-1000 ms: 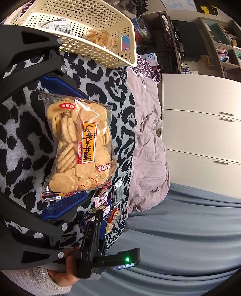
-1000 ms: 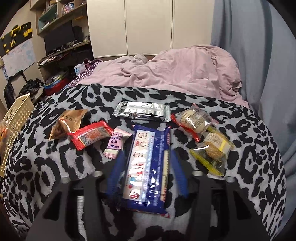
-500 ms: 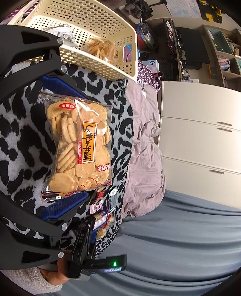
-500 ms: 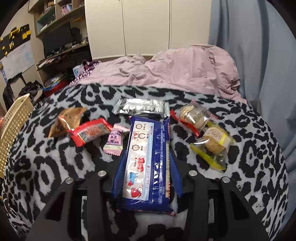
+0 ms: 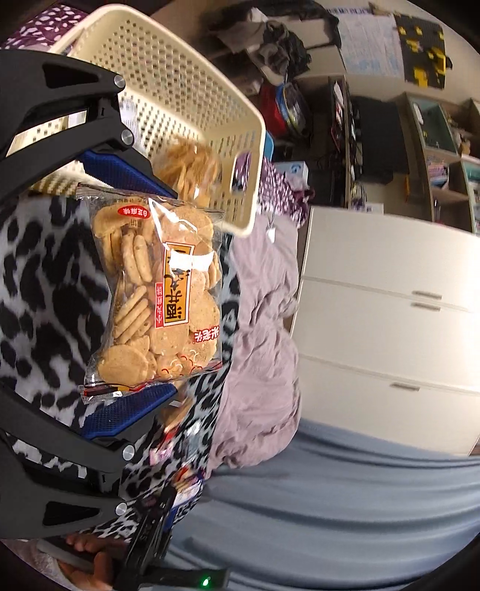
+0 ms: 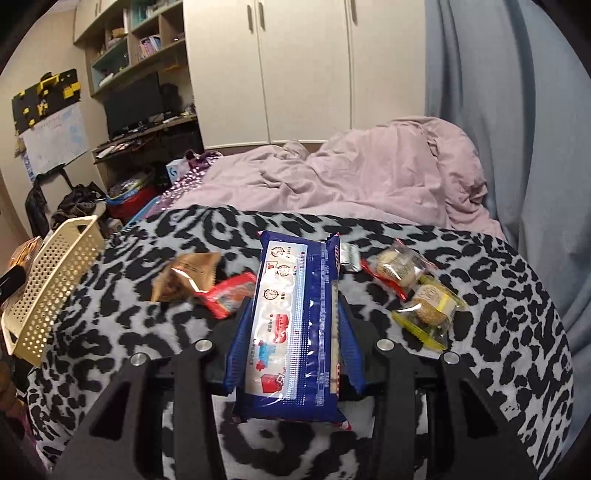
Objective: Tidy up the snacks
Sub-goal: 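Carry the rice-cracker bag into the basket and open the left gripper while the right gripper lifts the blue pack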
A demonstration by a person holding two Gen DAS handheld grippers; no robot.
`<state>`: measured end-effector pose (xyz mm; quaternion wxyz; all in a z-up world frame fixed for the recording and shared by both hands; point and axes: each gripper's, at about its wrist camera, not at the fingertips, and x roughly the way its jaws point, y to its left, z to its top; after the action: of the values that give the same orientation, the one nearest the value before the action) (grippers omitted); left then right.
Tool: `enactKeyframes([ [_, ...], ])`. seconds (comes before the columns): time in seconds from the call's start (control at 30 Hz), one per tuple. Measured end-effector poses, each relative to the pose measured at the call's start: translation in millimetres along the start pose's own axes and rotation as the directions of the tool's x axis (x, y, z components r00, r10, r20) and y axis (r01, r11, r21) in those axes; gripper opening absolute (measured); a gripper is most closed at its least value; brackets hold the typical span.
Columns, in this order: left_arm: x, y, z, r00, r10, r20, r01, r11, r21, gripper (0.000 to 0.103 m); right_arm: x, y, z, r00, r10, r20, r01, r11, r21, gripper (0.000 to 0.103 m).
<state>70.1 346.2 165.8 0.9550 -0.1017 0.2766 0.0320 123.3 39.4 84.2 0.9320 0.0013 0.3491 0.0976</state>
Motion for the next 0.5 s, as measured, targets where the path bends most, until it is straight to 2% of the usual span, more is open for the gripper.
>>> enactKeyframes([
  [0.23, -9, 51, 5, 0.993, 0.115, 0.020, -0.113, 0.990, -0.087, 0.097, -8, 20, 2, 0.999, 0.045, 0.019, -0.045, 0.999, -0.025, 0.044],
  [0.37, -10, 80, 4, 0.983, 0.183, 0.012, -0.180, 0.974, -0.136, 0.097, -9, 33, 3, 0.997, 0.070, 0.021, -0.069, 0.997, -0.044, 0.044],
  [0.5, -10, 106, 3, 0.977, 0.215, -0.006, -0.211, 0.956, -0.202, 0.099, -9, 45, 3, 0.995, 0.093, 0.018, -0.092, 0.994, -0.059, 0.044],
])
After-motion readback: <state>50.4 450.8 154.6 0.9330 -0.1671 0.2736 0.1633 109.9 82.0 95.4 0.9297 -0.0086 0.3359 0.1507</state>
